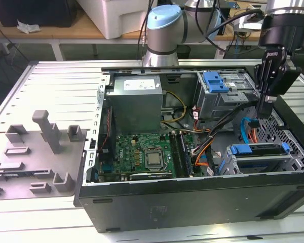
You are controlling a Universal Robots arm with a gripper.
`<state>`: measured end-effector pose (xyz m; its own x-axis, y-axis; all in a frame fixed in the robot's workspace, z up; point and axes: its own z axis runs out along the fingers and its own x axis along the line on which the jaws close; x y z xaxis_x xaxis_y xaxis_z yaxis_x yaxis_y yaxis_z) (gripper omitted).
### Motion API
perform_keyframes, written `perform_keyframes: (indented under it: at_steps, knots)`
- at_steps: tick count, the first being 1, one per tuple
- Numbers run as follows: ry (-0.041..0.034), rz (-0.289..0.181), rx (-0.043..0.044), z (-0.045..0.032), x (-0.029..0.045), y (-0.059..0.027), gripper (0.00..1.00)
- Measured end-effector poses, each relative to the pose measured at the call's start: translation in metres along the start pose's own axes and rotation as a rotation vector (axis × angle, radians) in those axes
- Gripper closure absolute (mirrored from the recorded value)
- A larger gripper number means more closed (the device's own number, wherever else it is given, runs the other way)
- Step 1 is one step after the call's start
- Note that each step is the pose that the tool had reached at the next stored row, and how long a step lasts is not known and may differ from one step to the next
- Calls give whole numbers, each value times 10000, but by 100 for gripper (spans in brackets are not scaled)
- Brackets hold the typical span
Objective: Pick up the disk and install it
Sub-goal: 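Insert the first disk wire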
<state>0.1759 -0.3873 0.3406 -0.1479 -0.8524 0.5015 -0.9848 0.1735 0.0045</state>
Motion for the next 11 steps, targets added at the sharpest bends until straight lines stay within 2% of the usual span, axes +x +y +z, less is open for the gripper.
perform_keyframes:
  at_steps: [3, 7, 8, 10, 11]
  knots:
    - [-74, -37, 27, 4, 34, 0, 83]
    - [-243, -89, 47, 30, 80, -3, 83]
    - [-331, -113, 54, 43, 101, -5, 83]
    - [-420, -139, 62, 55, 123, -7, 83]
    - [-505, -162, 68, 67, 143, -8, 83]
